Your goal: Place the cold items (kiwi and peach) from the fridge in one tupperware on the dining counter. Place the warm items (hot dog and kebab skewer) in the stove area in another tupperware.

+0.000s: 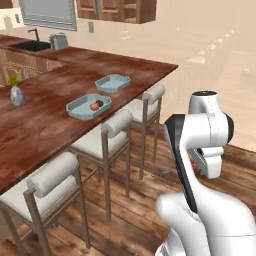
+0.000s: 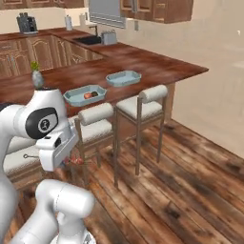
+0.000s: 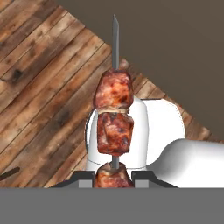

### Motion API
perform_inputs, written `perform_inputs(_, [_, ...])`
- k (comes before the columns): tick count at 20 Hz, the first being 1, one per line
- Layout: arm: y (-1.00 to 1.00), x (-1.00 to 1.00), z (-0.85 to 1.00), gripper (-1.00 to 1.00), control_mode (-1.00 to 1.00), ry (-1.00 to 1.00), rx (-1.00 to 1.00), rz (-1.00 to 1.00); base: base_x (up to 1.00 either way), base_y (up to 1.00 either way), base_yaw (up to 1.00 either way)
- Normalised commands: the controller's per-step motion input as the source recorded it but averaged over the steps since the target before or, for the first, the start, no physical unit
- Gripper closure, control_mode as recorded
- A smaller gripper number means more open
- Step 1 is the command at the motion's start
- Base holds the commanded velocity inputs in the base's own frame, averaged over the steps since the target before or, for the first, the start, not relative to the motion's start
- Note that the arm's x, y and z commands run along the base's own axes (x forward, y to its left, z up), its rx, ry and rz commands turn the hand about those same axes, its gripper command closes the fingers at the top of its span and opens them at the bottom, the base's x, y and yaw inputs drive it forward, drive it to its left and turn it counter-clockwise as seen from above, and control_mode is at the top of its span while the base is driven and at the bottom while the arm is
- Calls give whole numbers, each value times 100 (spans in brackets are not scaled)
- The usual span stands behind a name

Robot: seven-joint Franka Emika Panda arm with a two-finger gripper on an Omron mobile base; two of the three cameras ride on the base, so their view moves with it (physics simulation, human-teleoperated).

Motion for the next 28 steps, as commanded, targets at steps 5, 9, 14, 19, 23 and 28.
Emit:
perform_inputs(5, [0,0,0,100,100,0,0,0,15,-64,67])
perform_inputs(9, [0,0,0,100,100,0,0,0,21,-96,56])
perform_inputs(14, [0,0,0,100,100,0,0,0,33,-100,29])
perform_inputs(19, [0,0,0,100,100,0,0,0,46,-100,22])
perform_inputs(23, [0,0,0,100,100,0,0,0,38,-100,34])
perform_inputs(28, [0,0,0,100,100,0,0,0,28,-89,57])
